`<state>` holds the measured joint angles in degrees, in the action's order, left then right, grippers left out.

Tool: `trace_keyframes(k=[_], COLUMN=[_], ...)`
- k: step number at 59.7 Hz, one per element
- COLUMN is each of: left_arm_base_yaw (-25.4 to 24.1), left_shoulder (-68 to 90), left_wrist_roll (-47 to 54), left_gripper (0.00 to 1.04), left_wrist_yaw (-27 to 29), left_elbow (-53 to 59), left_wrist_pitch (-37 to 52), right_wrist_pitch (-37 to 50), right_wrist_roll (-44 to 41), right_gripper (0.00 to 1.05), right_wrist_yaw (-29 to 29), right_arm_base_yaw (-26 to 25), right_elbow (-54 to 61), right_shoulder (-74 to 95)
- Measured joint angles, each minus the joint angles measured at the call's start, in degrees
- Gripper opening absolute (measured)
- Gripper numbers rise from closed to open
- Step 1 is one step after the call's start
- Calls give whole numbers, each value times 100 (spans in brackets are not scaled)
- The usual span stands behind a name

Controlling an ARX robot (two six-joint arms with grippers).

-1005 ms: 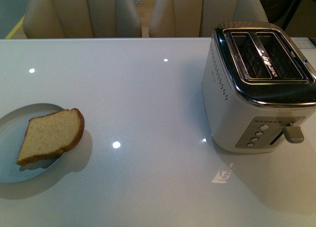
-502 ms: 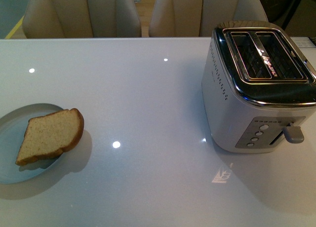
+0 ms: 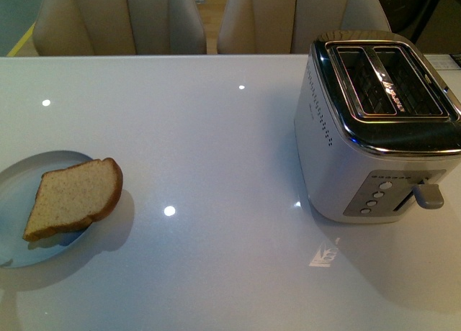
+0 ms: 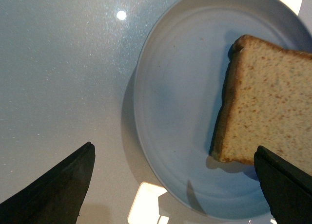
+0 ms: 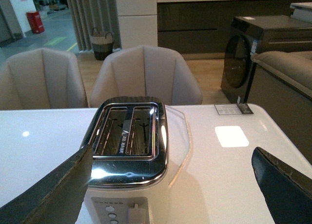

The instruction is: Left arm holds plate, right arm toasts bread

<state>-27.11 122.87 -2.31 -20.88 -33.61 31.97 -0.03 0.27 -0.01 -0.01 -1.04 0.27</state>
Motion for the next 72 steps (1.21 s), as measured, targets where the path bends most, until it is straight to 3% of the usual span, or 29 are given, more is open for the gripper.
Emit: trace_keyframes(k=[36, 63, 67, 72], left_arm_base_yaw=[485, 330, 271, 205], left_shoulder=[1108, 1217, 1189, 1123], left_wrist_roll=[-511, -1209, -1333, -1467], left_gripper=[96, 11, 3, 3], left_wrist_yaw=[339, 175, 66, -28], left_elbow=[-992, -968, -929, -817], left_wrist_pitch=[-173, -424, -420, -417], right_wrist_pitch=[0, 0, 0, 0], right_wrist_roll=[0, 0, 0, 0], right_gripper=[96, 96, 96, 96], right_wrist_yaw=[0, 0, 0, 0], right_arm_base_yaw=[0, 0, 0, 0], right_elbow=[0, 0, 0, 0], right_shoulder=[0, 0, 0, 0])
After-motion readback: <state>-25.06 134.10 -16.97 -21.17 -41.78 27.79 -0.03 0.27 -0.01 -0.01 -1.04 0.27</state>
